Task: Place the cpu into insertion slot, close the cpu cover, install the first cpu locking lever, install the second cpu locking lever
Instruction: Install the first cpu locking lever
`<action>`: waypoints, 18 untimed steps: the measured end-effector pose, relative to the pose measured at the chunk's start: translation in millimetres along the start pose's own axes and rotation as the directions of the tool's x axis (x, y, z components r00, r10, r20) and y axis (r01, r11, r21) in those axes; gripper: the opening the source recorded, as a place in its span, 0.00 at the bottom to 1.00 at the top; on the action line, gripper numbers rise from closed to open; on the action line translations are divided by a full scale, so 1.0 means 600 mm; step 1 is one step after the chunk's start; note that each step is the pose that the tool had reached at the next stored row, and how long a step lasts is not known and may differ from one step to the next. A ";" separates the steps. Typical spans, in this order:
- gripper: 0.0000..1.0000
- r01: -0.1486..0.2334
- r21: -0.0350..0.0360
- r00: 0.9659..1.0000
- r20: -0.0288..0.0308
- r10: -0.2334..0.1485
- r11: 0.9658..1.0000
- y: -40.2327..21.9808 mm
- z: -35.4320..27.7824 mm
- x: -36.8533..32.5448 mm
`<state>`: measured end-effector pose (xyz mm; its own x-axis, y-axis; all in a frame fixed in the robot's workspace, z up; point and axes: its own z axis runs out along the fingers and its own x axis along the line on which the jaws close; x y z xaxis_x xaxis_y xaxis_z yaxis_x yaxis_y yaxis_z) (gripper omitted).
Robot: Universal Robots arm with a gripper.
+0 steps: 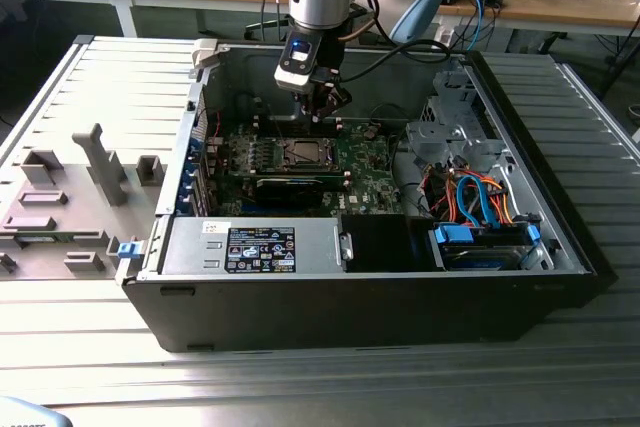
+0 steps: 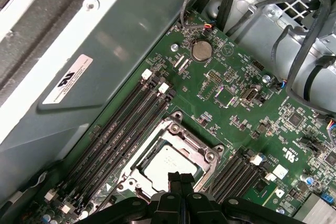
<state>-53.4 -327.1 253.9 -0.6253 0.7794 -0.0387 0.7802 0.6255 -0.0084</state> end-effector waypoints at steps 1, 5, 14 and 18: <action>0.11 0.001 0.000 1.000 0.000 -0.001 1.000 0.000 0.000 0.000; 0.11 0.003 0.000 1.000 0.000 -0.003 1.000 0.000 0.000 0.000; 0.11 0.015 -0.001 1.000 0.000 -0.015 1.000 0.000 0.000 0.000; 0.11 0.023 -0.001 1.000 0.000 -0.023 1.000 0.000 0.000 0.000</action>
<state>-53.4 -327.1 253.9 -0.6432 0.7647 -0.0386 0.7654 0.6434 -0.0084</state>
